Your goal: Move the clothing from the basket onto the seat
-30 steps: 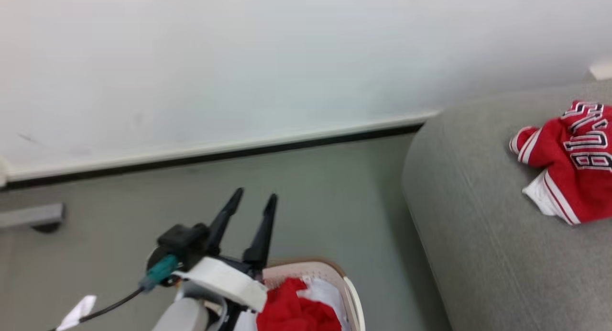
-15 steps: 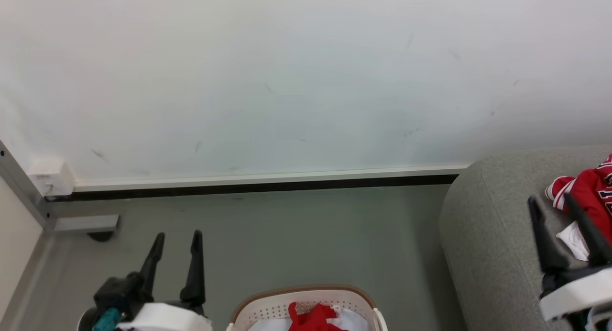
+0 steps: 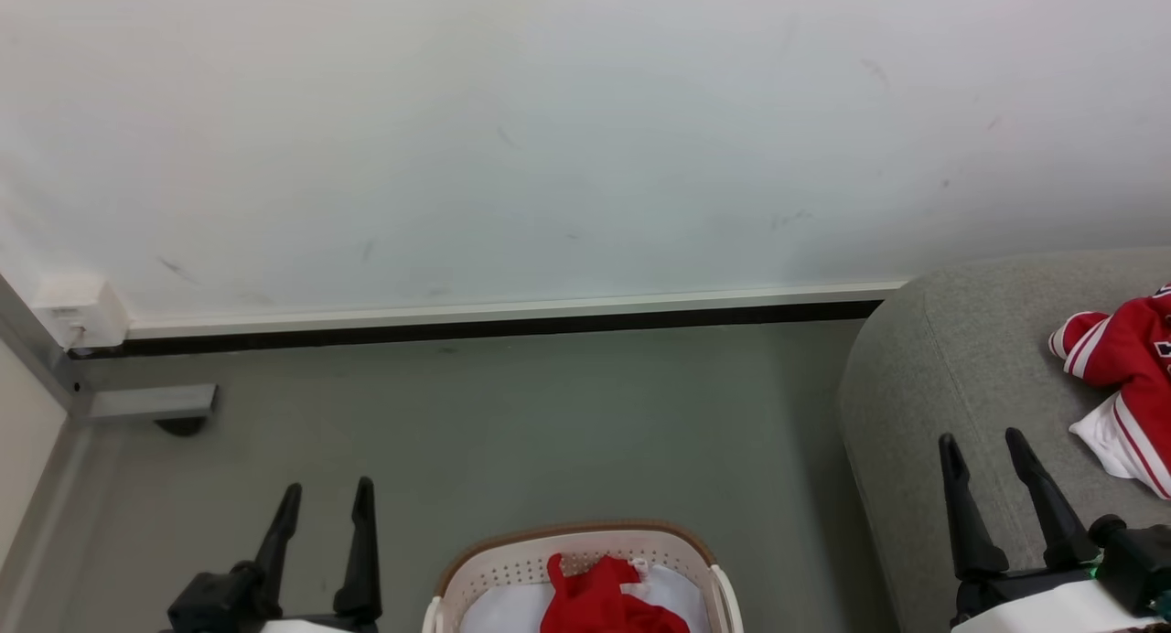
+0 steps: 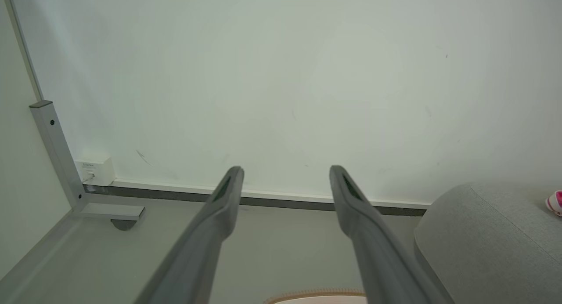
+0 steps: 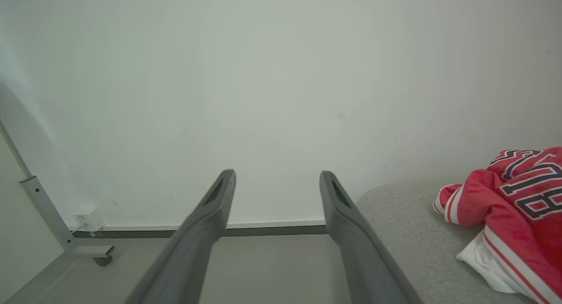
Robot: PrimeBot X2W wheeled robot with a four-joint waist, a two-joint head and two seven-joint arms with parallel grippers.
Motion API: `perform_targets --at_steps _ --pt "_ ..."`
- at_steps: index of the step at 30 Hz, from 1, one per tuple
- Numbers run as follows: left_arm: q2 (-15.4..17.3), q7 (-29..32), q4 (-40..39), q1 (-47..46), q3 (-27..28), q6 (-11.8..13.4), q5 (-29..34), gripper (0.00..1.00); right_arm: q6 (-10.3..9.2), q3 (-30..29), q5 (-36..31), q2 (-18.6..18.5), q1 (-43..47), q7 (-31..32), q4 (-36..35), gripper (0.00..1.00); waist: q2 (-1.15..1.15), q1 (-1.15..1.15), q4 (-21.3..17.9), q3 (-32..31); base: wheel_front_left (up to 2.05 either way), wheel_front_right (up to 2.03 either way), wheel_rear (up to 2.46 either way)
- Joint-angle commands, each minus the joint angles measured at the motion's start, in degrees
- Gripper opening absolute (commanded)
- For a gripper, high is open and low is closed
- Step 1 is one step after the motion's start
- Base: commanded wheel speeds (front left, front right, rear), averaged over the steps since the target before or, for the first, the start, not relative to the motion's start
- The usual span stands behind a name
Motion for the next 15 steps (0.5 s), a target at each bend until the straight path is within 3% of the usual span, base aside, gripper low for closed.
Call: perform_targets --at_steps 1,15 --pt "0.1 0.0 0.0 0.3 0.2 -0.3 0.8 1.0 -0.14 0.3 -0.9 -0.3 0.5 -0.2 -0.1 1.0 0.0 0.0 0.0 0.2 0.0 0.0 0.0" --pt "-0.2 0.0 0.5 -1.3 -1.2 -0.2 -0.3 1.0 -0.14 1.7 -1.8 0.1 -1.2 -0.2 0.9 1.0 0.0 0.0 0.0 0.4 0.0 0.0 0.0"
